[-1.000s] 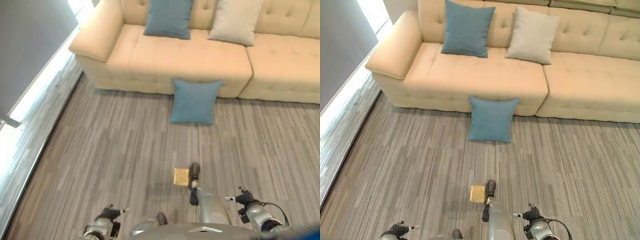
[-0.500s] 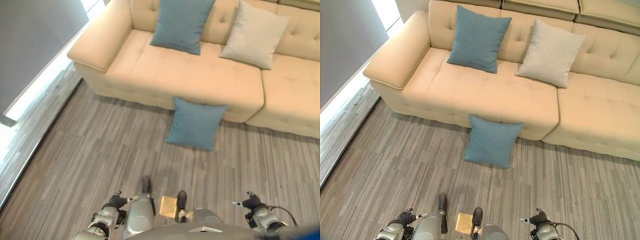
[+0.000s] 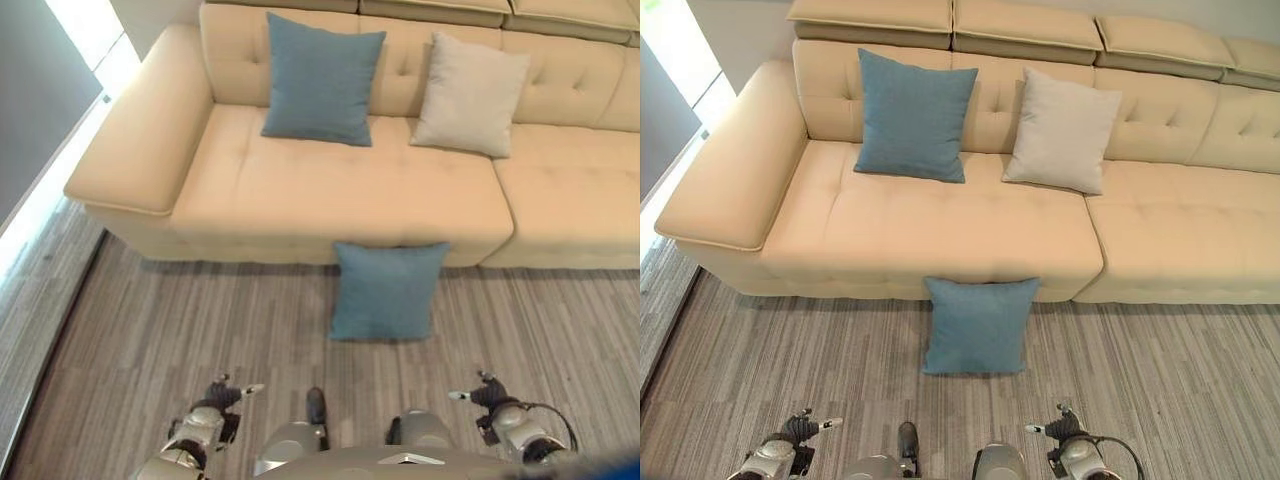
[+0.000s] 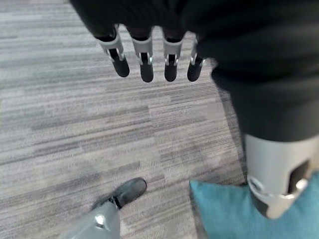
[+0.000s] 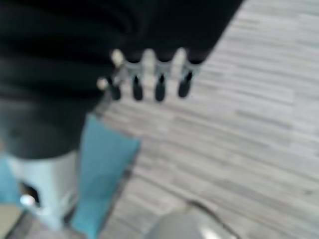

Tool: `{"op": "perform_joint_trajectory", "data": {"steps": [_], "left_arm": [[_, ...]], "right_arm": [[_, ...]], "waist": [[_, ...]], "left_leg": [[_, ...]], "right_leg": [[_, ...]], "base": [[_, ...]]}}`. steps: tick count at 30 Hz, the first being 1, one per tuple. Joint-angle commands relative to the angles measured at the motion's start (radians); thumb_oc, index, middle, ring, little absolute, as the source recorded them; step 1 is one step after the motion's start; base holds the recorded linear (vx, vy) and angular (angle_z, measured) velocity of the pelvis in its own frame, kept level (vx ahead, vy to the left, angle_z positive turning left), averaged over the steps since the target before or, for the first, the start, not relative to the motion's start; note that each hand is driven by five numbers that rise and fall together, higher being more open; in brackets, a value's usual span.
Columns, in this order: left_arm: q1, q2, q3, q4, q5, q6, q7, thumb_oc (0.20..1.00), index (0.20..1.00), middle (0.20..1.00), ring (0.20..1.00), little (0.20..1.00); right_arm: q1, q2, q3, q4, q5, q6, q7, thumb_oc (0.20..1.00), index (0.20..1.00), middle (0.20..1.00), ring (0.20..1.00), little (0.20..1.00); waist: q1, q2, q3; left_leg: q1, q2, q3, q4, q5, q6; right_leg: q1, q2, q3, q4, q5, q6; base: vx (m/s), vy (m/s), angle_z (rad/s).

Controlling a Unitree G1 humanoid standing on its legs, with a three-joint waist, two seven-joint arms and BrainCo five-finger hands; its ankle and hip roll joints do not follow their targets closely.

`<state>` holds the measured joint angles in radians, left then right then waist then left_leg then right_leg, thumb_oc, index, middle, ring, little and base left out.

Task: Pick up all the scattered cushions and arrange them neatly on the sofa.

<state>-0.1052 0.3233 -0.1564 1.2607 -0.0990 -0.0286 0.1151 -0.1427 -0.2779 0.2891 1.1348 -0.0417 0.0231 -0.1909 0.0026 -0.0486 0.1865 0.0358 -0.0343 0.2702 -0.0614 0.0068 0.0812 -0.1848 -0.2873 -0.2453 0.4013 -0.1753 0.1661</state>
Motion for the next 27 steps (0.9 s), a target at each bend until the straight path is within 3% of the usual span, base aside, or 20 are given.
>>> {"op": "perform_joint_trajectory", "data": {"steps": [1,5,7,8,15,18,21,22,24,27], "left_arm": [[0.017,0.001,0.022,0.009,-0.018,-0.009,0.011,1.000,1.000,1.000,1.000,1.000],[0.010,0.000,0.013,0.014,-0.004,-0.013,0.012,1.000,1.000,1.000,1.000,1.000],[0.007,-0.002,0.006,0.010,0.003,-0.013,0.011,1.000,1.000,1.000,1.000,1.000],[0.014,-0.010,0.003,0.015,0.014,-0.009,0.007,1.000,1.000,1.000,1.000,1.000],[0.014,-0.012,-0.009,0.012,0.018,-0.008,0.005,1.000,1.000,1.000,1.000,1.000],[-0.001,-0.015,-0.015,0.006,0.000,-0.005,0.006,1.000,1.000,1.000,1.000,1.000],[-0.022,-0.025,-0.033,-0.008,-0.016,-0.009,0.008,1.000,1.000,1.000,1.000,1.000],[-0.025,-0.029,-0.037,-0.011,-0.016,-0.007,0.004,1.000,1.000,1.000,1.000,1.000],[-0.028,-0.038,-0.050,-0.016,-0.015,-0.009,0.003,1.000,1.000,1.000,1.000,1.000],[-0.020,-0.037,-0.052,-0.019,-0.016,-0.012,-0.004,1.000,1.000,1.000,1.000,1.000]], "right_arm": [[-0.030,-0.064,0.007,0.001,-0.009,0.001,-0.004,1.000,1.000,1.000,1.000,1.000],[-0.030,-0.079,0.016,-0.012,-0.021,0.000,-0.008,1.000,1.000,1.000,1.000,1.000],[-0.025,-0.086,0.015,-0.014,-0.016,-0.003,-0.009,1.000,1.000,1.000,1.000,1.000],[-0.020,-0.092,0.011,-0.012,-0.010,-0.007,-0.011,1.000,1.000,1.000,1.000,1.000],[-0.012,-0.097,0.018,-0.036,0.003,-0.018,-0.011,1.000,1.000,1.000,1.000,1.000],[-0.012,-0.115,0.027,-0.080,0.017,-0.028,-0.020,1.000,1.000,1.000,1.000,1.000],[-0.020,-0.126,0.030,-0.085,0.028,-0.027,-0.025,1.000,1.000,1.000,1.000,1.000],[-0.020,-0.129,0.030,-0.084,0.028,-0.026,-0.023,1.000,1.000,1.000,1.000,1.000],[-0.020,-0.131,0.032,-0.068,0.028,-0.026,-0.027,1.000,1.000,1.000,1.000,1.000],[-0.015,-0.128,0.036,-0.048,0.012,-0.021,-0.023,1.000,1.000,1.000,1.000,1.000]], "waist": [[-0.009,-0.004,0.028],[-0.018,-0.022,0.028],[-0.022,-0.030,0.015],[-0.031,-0.026,-0.006],[-0.044,-0.020,-0.007],[-0.041,-0.040,0.037],[-0.035,-0.050,0.057],[-0.033,-0.048,0.054],[-0.024,-0.046,0.049],[-0.015,-0.033,0.041]], "left_leg": [[-0.031,0.061,-0.052,0.156,-0.118,-0.085],[-0.014,0.061,-0.064,0.164,-0.128,-0.104],[-0.018,0.071,-0.074,0.164,-0.120,-0.117],[0.002,0.094,-0.077,0.132,-0.106,-0.131],[0.008,0.132,-0.087,0.119,-0.087,-0.156],[-0.102,0.172,-0.122,0.326,-0.063,-0.185],[-0.177,0.167,-0.164,0.383,-0.064,-0.174],[-0.176,0.155,-0.168,0.343,-0.078,-0.166],[-0.211,0.127,-0.189,0.275,-0.055,-0.165],[-0.193,0.126,-0.205,0.163,-0.033,-0.166]], "right_leg": [[0.035,0.034,-0.018,-0.276,0.225,-0.003],[0.070,0.052,0.004,-0.335,0.246,0.010],[0.085,0.065,0.003,-0.352,0.245,0.003],[0.106,0.094,0.007,-0.353,0.226,-0.007],[0.112,0.136,0.013,-0.333,0.180,-0.039],[0.134,0.173,0.031,-0.351,0.157,-0.081],[0.142,0.182,0.023,-0.358,0.139,-0.096],[0.146,0.185,0.025,-0.363,0.136,-0.092],[0.155,0.189,0.026,-0.378,0.135,-0.084],[0.149,0.196,0.044,-0.366,0.124,-0.067]], "base": [[0.11,-0.126,-0.24],[0.09,-0.136,0.09],[0.11,-0.248,0.29],[0.13,-0.240,0.12],[0.04,-0.160,0.01],[-0.04,-0.236,0.14],[0.00,-0.108,0.28],[0.09,0.007,0.02],[0.12,0.071,-0.11],[0.14,0.134,-0.12]]}}
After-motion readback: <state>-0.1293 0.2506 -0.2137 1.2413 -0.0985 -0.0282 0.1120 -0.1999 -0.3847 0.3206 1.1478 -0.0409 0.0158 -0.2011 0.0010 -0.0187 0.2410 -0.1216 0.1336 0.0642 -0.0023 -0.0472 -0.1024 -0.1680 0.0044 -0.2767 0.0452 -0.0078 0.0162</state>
